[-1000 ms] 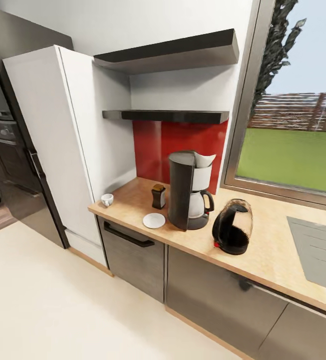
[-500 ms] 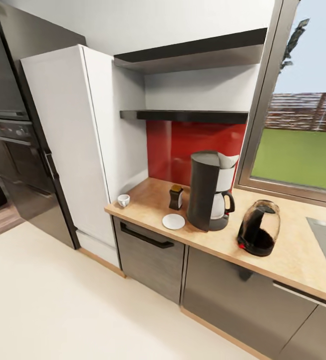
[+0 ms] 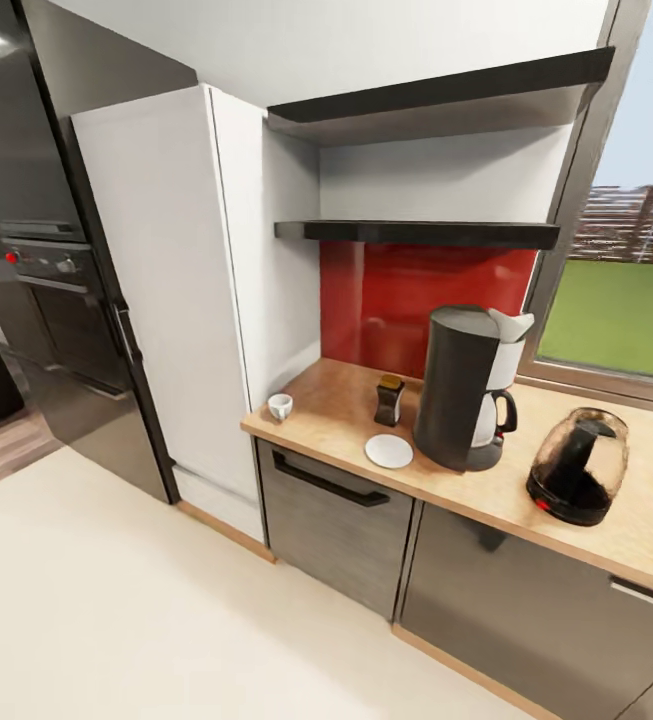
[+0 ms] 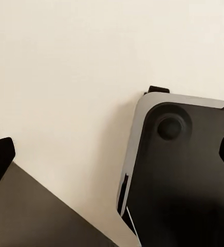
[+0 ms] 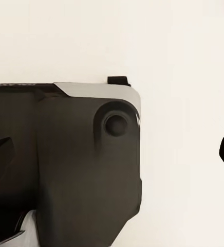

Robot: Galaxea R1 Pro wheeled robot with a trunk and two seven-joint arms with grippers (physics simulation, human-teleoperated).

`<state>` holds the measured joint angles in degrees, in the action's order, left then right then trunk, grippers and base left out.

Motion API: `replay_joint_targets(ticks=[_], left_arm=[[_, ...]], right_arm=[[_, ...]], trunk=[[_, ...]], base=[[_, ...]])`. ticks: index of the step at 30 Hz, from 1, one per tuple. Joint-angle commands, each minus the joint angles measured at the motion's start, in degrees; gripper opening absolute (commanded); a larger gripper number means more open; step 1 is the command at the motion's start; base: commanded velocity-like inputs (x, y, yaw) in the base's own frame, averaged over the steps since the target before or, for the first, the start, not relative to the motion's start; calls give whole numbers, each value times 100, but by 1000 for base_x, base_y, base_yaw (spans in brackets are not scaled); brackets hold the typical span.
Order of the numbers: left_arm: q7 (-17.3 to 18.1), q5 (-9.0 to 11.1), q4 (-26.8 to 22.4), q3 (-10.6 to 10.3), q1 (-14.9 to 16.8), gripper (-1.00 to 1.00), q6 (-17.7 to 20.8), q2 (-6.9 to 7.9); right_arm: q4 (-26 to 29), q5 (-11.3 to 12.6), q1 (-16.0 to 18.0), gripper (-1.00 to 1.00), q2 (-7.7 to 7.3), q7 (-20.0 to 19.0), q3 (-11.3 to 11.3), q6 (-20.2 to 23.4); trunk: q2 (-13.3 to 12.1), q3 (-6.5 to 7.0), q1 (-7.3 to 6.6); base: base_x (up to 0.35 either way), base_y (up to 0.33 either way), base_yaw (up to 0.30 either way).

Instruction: Set up a coffee station on the kitchen countertop: keep the coffee maker on the countertop, move the bottle of coffee from the kitchen shelf to the counter next to the coffee maker, place a paper coffee filter on top of the coffee maker, put the saucer next to the coffee maker with the coffee cup on the saucer, and place the electric kettle next to the coffee maker.

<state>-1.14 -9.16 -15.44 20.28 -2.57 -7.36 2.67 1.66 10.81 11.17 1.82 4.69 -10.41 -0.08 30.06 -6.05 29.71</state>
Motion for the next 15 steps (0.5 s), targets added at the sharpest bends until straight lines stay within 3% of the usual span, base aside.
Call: replay_joint_targets(ticks=[1,7,15], left_arm=[[-8,-60,-3,29,2,100,-17,-3],[-9,-60,-3,27,1,100,-11,-5],[-9,-60,-3,28,2,100,-14,-3]], right_arm=[[1,59,5,100,2,24,-49,-1],[1,55,3,100,-16,24,-41,-1],[1,52,3,100,-24,18,-40,-1]], trunk=[[8,-9,4],[8,-9,4],[8,-9,4]], base=[[131,338,0],[153,331,-7],[165,325,-213]])
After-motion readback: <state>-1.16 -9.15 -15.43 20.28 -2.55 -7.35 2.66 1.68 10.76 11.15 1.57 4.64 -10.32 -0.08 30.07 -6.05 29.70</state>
